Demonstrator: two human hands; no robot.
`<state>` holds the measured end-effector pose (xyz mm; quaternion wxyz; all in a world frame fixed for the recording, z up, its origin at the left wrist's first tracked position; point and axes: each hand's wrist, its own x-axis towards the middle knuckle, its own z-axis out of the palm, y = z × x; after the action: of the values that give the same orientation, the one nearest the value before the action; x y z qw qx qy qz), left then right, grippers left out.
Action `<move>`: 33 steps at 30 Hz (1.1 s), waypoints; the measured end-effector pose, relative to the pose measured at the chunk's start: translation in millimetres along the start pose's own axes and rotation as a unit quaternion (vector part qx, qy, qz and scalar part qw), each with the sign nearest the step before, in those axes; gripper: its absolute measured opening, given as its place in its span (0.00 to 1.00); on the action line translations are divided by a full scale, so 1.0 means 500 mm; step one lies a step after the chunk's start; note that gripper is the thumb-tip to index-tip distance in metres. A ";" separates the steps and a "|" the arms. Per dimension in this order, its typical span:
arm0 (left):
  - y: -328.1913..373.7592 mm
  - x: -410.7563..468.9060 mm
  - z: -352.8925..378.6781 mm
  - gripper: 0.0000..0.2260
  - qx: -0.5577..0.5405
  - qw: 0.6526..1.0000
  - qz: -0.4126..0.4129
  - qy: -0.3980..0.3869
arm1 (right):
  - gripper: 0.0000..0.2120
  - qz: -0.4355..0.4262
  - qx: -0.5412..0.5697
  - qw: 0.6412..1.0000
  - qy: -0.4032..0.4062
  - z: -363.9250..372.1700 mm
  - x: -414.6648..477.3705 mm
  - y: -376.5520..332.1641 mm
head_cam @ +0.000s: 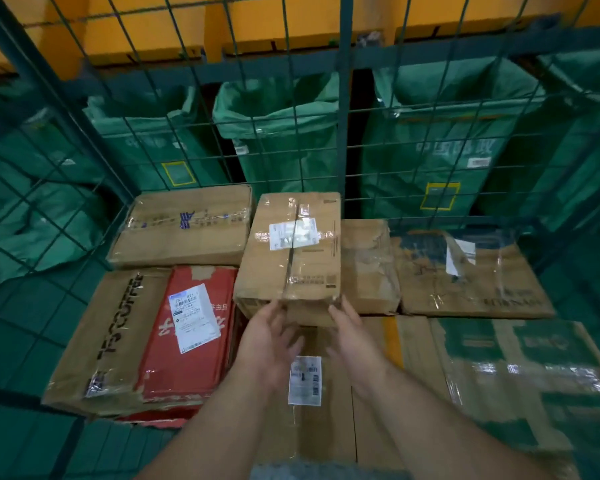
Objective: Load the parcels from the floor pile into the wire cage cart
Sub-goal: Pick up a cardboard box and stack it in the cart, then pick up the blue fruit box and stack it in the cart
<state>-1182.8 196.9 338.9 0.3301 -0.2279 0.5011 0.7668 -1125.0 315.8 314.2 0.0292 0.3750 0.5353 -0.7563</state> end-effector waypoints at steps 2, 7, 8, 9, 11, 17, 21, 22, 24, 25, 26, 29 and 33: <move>0.025 0.017 -0.001 0.14 -0.005 1.000 0.012 -0.003 | 0.25 -0.013 -0.026 0.999 -0.014 0.024 0.022 -0.015; 0.050 0.017 -0.026 0.24 0.038 0.999 0.004 -0.005 | 0.30 0.019 -0.056 0.998 0.005 0.044 0.092 -0.072; 0.040 0.007 -0.035 0.23 0.045 0.999 -0.007 -0.003 | 0.29 0.015 -0.083 0.996 0.009 0.047 0.105 -0.074; 0.029 -0.003 -0.043 0.23 0.051 0.999 -0.014 -0.004 | 0.30 0.004 -0.093 0.996 0.015 0.048 0.114 -0.072; 0.001 -0.022 -0.066 0.23 0.055 0.998 -0.026 -0.003 | 0.32 -0.013 -0.096 0.995 0.018 0.042 0.108 -0.068; -0.076 -0.104 -0.129 0.15 0.042 0.997 -0.051 0.040 | 0.35 0.066 -0.208 0.976 0.000 0.052 -0.050 0.030; -0.153 -0.207 -0.177 0.11 0.031 0.994 -0.085 0.066 | 0.07 0.093 -0.224 0.970 -0.007 0.030 -0.216 0.139; -0.175 -0.235 -0.192 0.13 0.033 0.993 -0.087 0.076 | 0.06 0.096 -0.242 0.965 0.000 0.021 -0.253 0.166; -0.216 -0.285 -0.221 0.13 0.039 0.987 -0.094 0.122 | 0.05 0.117 -0.233 0.965 0.014 0.001 -0.316 0.229; -0.244 -0.322 -0.236 0.12 0.047 0.983 -0.105 0.144 | 0.06 0.133 -0.228 0.964 0.013 -0.009 -0.363 0.262; -0.265 -0.350 -0.245 0.12 0.056 0.980 -0.116 0.155 | 0.08 0.141 -0.230 0.963 0.009 -0.017 -0.395 0.289; -0.337 -0.454 -0.280 0.11 0.056 0.976 -0.117 0.173 | 0.11 0.162 -0.290 0.942 -0.051 -0.049 -0.507 0.349; -0.409 -0.555 -0.346 0.13 0.014 0.970 -0.100 0.220 | 0.08 0.155 -0.354 0.910 -0.149 -0.048 -0.568 0.387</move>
<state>-841.1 18.0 333.3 0.2895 -0.4354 0.5467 0.6540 -822.1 152.1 327.9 0.3566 0.3011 0.6926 -0.5500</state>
